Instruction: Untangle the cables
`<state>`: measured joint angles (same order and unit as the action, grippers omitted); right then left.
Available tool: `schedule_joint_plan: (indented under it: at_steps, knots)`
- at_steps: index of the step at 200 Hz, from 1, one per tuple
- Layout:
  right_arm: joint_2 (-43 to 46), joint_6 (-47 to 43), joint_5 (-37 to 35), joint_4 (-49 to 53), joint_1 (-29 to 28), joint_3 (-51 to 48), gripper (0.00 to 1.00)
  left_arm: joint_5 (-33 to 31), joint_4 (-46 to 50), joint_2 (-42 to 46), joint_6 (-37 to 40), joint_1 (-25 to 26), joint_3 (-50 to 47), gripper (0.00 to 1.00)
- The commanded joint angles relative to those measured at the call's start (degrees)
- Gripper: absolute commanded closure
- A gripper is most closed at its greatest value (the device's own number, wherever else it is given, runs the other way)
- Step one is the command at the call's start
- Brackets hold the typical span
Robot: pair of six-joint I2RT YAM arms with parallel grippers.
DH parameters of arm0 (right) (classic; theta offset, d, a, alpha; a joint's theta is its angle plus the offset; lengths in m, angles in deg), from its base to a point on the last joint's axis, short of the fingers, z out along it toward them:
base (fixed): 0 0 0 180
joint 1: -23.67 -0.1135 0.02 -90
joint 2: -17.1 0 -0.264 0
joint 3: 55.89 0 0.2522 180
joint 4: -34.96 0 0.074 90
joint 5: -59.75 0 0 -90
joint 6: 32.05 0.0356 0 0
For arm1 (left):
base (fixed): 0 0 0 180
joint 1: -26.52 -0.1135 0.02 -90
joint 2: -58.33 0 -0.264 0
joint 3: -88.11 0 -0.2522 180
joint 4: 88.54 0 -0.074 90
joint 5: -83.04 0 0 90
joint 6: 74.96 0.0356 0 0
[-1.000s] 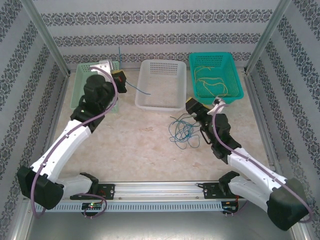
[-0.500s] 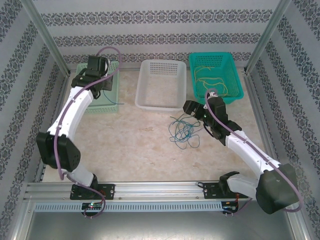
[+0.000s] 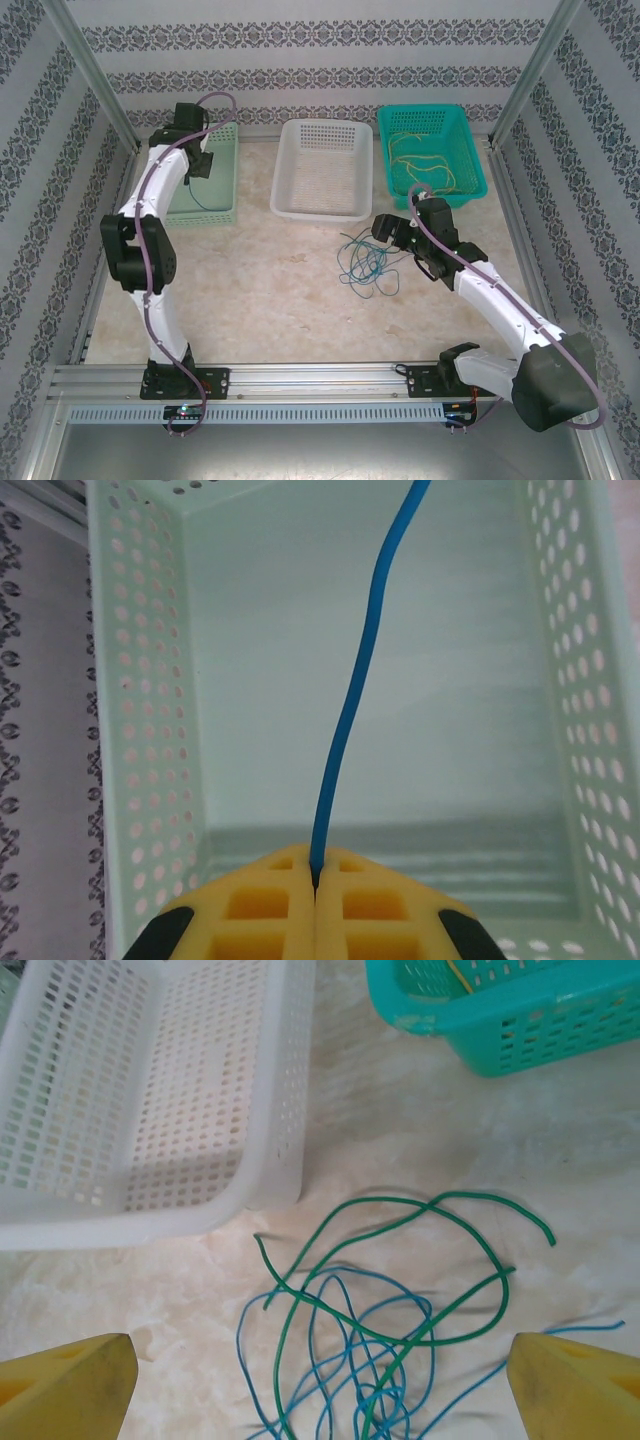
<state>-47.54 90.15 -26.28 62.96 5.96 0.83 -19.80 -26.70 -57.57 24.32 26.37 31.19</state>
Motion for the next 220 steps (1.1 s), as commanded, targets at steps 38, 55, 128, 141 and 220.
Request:
schedule_joint_plan:
  at_steps: [38, 55, 128, 141, 220]
  knots:
    - [2.2, -4.7, -1.0, 12.5, 0.8, 1.9, 0.12, -4.8, 5.0, -7.3, -1.3, -2.1, 7.1, 0.62]
    - [0.0, -4.2, 0.6, 16.1, 1.0, 2.8, 0.21, -2.8, 3.9, -6.2, -3.7, -2.1, 6.6, 0.47]
    - [-8.3, -3.6, 4.8, 13.4, -1.5, 3.9, 0.38, 13.0, -18.4, 19.0, -13.8, 0.9, -17.9, 0.00]
    - [-10.4, -3.0, 5.0, 12.9, -1.5, 4.7, 0.38, 14.5, -22.0, 23.5, -14.0, 3.5, -23.1, 0.00]
    - [-26.3, -2.8, 4.4, 14.0, -2.6, 12.7, 0.41, 23.5, -29.6, 24.2, -9.6, 28.4, -37.4, 0.05]
